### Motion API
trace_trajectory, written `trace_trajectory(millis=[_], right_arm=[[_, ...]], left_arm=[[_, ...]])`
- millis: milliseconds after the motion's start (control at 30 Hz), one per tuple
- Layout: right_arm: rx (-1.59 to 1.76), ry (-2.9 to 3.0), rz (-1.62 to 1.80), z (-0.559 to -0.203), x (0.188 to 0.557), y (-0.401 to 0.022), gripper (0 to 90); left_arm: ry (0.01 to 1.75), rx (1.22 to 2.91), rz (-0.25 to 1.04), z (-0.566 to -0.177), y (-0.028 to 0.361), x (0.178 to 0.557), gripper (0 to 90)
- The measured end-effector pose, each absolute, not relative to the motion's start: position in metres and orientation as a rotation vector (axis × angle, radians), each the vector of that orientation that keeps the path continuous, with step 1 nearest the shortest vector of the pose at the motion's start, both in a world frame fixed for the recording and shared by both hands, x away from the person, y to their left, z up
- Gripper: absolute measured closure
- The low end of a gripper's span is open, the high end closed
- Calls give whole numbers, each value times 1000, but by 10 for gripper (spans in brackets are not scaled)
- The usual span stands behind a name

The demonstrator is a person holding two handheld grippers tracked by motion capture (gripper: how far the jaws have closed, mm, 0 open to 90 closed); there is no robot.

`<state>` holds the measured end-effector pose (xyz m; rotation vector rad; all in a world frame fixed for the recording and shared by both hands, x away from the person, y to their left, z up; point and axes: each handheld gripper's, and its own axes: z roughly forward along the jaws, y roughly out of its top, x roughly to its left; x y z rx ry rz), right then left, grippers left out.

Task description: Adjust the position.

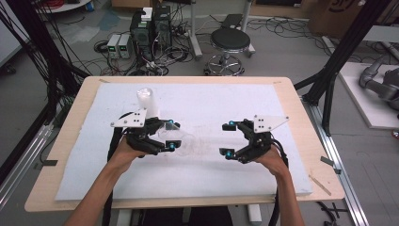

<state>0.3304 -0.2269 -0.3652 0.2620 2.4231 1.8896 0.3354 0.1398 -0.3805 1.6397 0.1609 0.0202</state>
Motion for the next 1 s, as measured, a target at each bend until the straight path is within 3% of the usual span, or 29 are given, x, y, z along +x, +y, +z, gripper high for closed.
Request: trace_trajectory(millis=[233,1000], right_arm=[[156,2463,1889,-356,335,-202,151],[84,2535,1890,-375,339,-139,151]], left_arm=[[155,1627,8,-381,133,334,380],[140,1617,6,-378,124,333,382]])
